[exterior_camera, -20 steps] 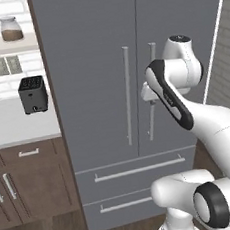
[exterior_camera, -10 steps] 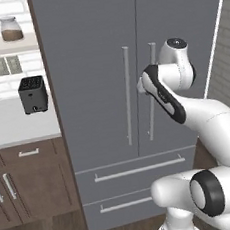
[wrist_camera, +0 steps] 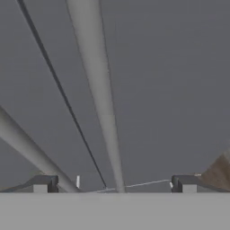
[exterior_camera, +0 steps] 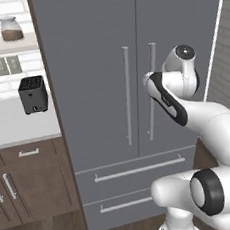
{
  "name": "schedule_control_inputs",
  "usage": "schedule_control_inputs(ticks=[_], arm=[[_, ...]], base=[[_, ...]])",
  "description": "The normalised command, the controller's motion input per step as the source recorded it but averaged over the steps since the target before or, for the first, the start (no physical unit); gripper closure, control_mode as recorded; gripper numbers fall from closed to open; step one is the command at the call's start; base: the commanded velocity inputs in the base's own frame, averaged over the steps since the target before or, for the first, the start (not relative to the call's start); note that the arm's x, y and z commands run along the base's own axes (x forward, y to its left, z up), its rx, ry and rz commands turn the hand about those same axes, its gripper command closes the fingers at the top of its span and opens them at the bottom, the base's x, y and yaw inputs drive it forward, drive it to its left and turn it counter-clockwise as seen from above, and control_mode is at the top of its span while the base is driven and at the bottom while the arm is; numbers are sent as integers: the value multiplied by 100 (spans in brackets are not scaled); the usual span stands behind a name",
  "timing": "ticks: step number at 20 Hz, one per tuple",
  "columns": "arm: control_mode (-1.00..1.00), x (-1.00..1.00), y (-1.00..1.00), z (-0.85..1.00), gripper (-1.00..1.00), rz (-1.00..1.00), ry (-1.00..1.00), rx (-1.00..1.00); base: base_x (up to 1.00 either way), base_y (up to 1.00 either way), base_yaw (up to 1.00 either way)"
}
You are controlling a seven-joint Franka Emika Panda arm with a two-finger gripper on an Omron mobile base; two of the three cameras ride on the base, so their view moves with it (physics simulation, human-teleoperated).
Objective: Take the strawberry from the fridge and place it on top of the pancake, located on the dining counter.
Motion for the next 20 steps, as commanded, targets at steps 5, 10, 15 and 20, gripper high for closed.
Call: schedule_control_inputs(ticks=[5, 10, 15, 20], arm=[[-100, 21, -3, 0, -100, 11, -4, 4], [-100, 18, 0, 0, -100, 11, -1, 0], [-100, 13, 0, 0, -100, 3, -1, 0], [-100, 17, 7, 0, -100, 0, -7, 0]], base=[[0, 0, 0], [0, 0, 0], [0, 0, 0], [0, 0, 0]])
